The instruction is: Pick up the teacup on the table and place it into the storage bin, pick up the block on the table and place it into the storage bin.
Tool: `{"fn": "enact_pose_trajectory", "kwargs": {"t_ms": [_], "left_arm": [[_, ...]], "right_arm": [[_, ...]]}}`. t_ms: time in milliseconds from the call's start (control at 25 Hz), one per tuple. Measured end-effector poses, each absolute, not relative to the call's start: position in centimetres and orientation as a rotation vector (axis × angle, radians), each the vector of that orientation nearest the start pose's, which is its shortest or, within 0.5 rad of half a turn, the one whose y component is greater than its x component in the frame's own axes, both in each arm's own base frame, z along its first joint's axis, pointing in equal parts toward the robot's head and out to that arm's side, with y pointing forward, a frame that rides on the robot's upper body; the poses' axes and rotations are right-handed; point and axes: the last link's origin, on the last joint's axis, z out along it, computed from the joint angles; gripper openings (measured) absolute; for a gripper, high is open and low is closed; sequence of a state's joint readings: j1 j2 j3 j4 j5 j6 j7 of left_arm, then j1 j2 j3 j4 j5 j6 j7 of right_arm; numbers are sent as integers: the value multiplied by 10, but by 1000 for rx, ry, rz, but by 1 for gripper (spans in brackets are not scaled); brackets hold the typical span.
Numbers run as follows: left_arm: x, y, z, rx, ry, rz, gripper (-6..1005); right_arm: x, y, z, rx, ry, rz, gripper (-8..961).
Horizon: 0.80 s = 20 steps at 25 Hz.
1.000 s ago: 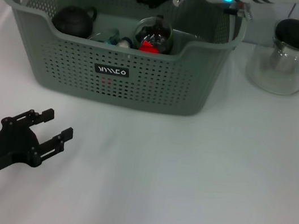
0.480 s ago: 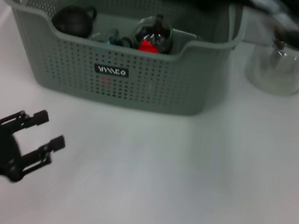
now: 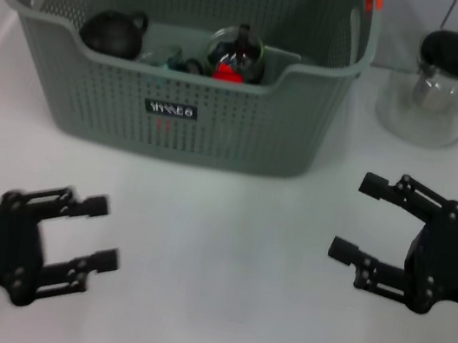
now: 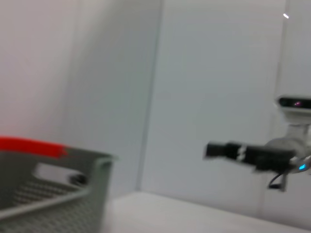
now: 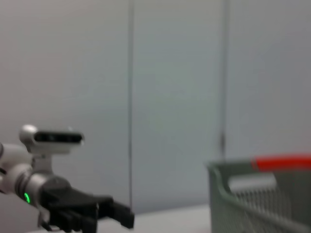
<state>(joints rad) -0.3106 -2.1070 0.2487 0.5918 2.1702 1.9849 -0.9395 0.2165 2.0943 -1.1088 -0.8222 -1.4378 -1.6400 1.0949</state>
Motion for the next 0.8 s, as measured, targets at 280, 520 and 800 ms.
{"fn": "enact_pose_trajectory", "kwargs": {"t_ms": [280, 520, 800], "left_arm": [[-296, 239, -5, -2713, -355, -958, 672], [-290, 245, -15, -2765, -315, -933, 744], [-290, 242, -15, -2771, -282, -941, 793]], "right_arm": [[269, 267, -26, -2704, 370, 980, 897], [262, 265, -42, -2767, 171, 917, 903], [259, 264, -42, -2769, 145, 947, 896]]}}
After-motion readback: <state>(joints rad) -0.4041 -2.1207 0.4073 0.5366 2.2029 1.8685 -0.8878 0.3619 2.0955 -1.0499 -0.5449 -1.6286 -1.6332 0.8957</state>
